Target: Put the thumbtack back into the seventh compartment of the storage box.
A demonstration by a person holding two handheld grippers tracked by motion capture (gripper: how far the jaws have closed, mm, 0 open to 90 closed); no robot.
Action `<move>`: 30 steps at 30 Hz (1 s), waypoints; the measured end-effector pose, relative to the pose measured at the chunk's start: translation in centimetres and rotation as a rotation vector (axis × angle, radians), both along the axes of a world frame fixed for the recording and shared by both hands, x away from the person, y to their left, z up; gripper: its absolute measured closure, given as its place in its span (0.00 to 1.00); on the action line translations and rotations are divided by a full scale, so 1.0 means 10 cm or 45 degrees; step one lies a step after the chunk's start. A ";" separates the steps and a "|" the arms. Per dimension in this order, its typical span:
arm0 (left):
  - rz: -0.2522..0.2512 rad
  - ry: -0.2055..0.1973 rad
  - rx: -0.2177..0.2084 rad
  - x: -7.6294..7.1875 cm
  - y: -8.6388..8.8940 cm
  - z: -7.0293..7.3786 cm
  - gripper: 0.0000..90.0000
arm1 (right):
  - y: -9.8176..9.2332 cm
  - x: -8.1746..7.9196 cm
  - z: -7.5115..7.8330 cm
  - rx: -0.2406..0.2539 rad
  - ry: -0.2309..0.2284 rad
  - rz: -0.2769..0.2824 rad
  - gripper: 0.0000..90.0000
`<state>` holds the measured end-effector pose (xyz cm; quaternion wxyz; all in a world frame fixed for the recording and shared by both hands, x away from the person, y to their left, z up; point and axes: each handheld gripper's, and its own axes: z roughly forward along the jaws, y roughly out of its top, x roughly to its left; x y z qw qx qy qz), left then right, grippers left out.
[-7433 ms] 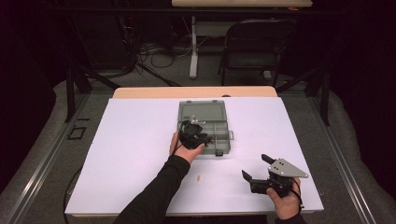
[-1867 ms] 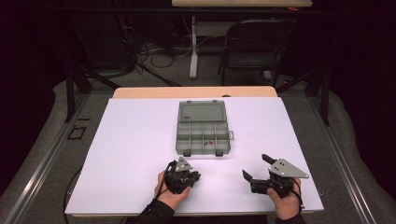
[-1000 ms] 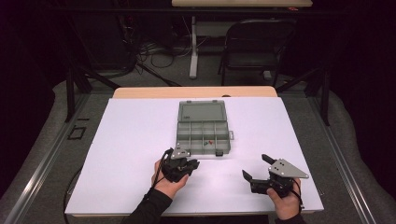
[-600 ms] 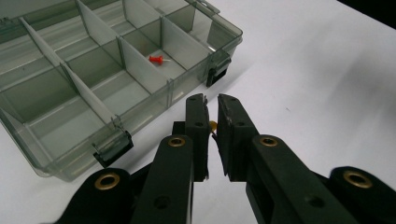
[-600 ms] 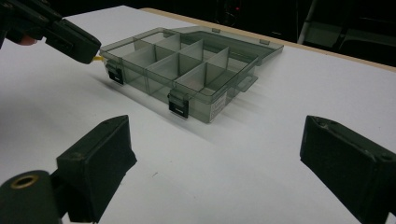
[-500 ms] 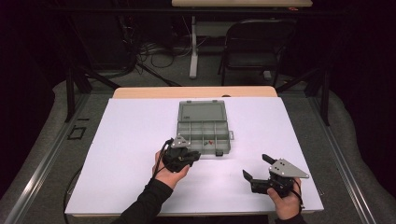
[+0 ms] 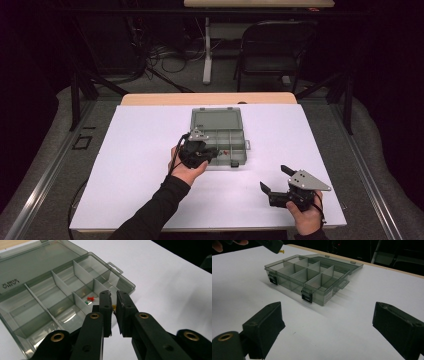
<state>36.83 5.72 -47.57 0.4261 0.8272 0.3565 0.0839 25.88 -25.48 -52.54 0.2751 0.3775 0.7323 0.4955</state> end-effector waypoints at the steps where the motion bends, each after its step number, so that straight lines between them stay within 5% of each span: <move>1: 0.002 -0.001 0.003 0.02 -0.01 0.01 0.93 | 0.00 0.00 0.00 0.000 0.001 0.001 0.10; 11: 0.014 0.007 0.024 0.21 -0.14 -0.01 0.93 | 0.01 0.00 0.00 0.001 0.002 0.003 0.10; 30: 0.032 0.072 0.108 0.40 -0.34 -0.29 0.93 | 0.01 0.01 -0.01 -0.001 0.000 0.008 0.10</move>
